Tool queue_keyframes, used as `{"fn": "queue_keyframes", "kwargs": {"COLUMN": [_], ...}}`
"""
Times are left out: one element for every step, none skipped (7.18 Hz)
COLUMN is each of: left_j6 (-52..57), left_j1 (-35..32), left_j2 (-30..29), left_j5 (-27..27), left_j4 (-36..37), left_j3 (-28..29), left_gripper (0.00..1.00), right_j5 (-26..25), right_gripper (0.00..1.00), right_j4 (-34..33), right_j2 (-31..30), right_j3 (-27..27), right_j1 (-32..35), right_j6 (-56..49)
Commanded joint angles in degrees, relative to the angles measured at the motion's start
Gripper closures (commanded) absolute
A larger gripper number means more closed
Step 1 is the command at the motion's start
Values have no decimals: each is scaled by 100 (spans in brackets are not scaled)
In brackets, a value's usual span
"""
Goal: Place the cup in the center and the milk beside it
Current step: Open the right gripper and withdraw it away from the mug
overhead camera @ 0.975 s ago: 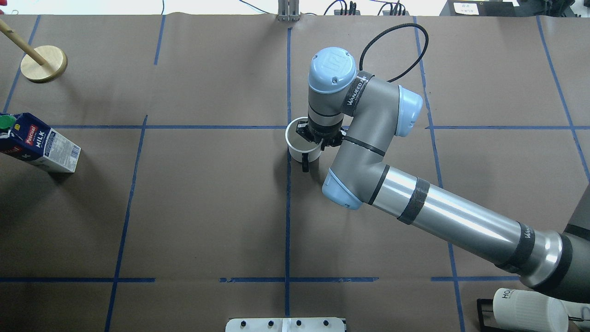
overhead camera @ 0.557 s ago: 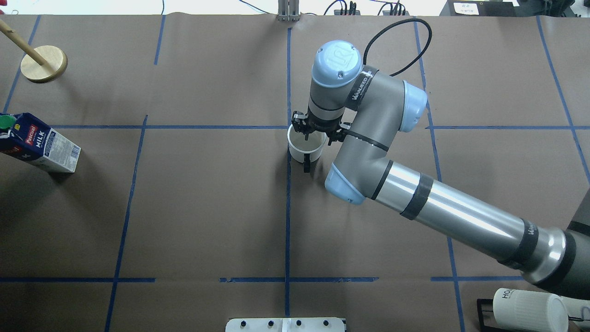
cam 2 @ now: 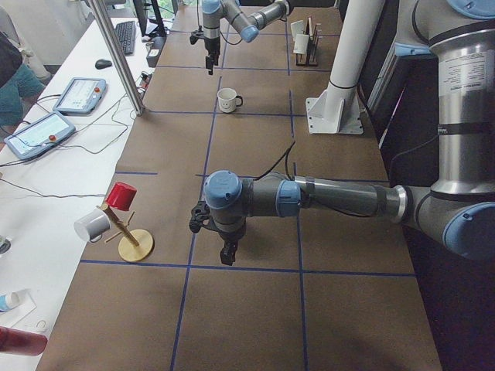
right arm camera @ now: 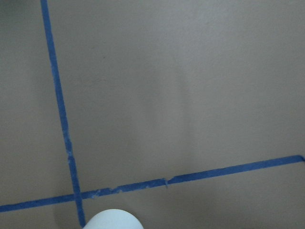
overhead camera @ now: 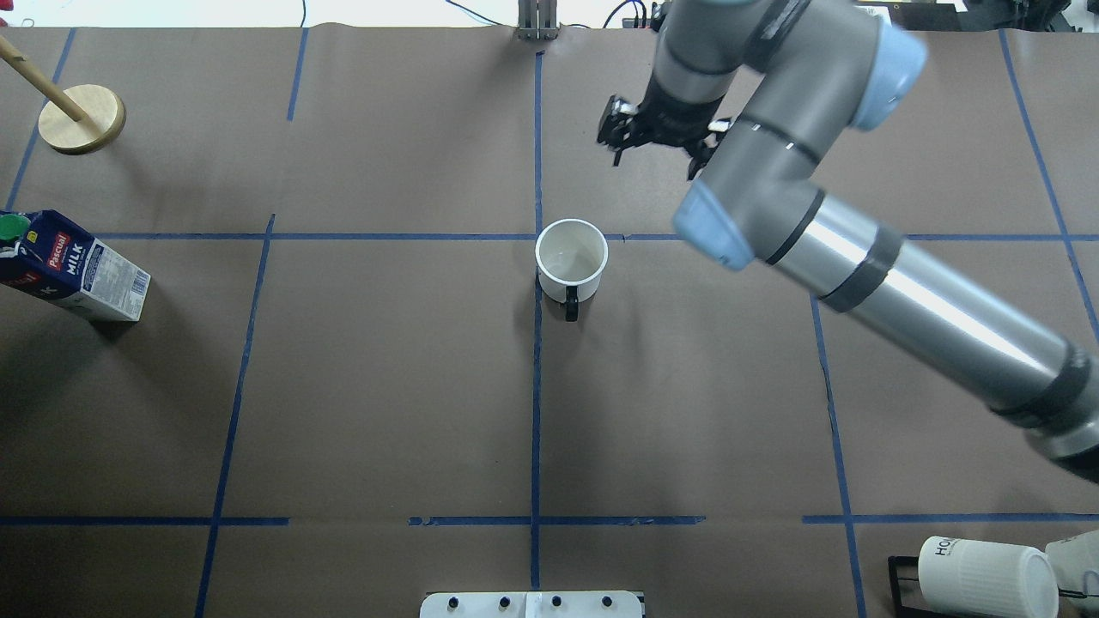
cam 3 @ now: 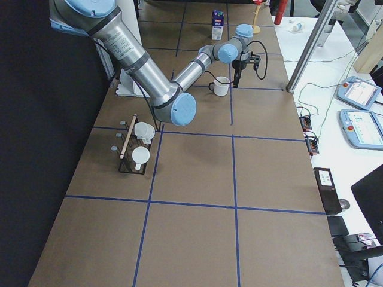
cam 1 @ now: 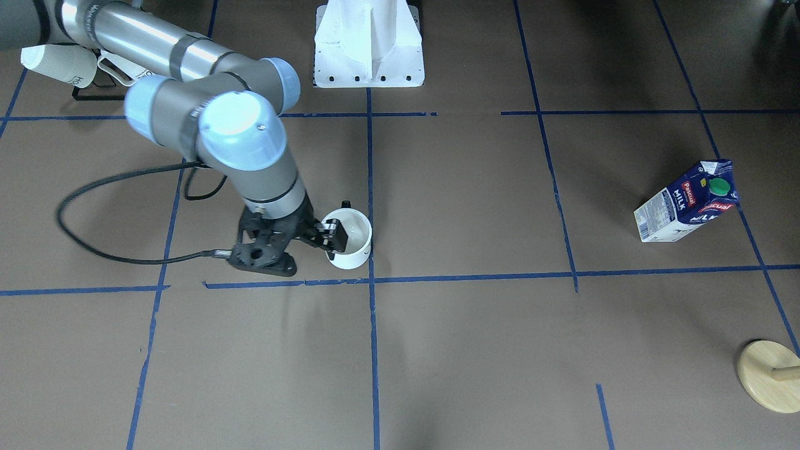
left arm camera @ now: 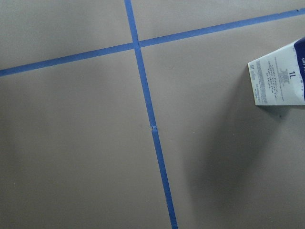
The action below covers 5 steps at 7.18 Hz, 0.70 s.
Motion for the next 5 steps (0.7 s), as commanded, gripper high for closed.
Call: {"fn": "queue_keyframes", "kwargs": {"left_j6": [-8,-16,-16,-216,-462], "left_j1": [9,9,9,17,9], "left_j2": [-341,-342,-359,-707,-893], "left_j5": [60,52,60,61,34], "left_j4": [-127,-127,-127,-92,-75], "left_j3": [34,-1,25,260,376], "left_gripper": [0,0,0,0,0], "right_j5": [646,718,910,1138,1184], "right_gripper": [0,0,0,0,0], "right_j4": [-497,-497,-506,-506,-488], "right_j2": [-833,-1421,-1984,-2520,-3248], "right_j3": [517,763,1009,1212,1527], "right_j1": [1122,1606,2054,2529,2838], "right_j6": [-1880,-2837,-3734,-4421,-5203]}}
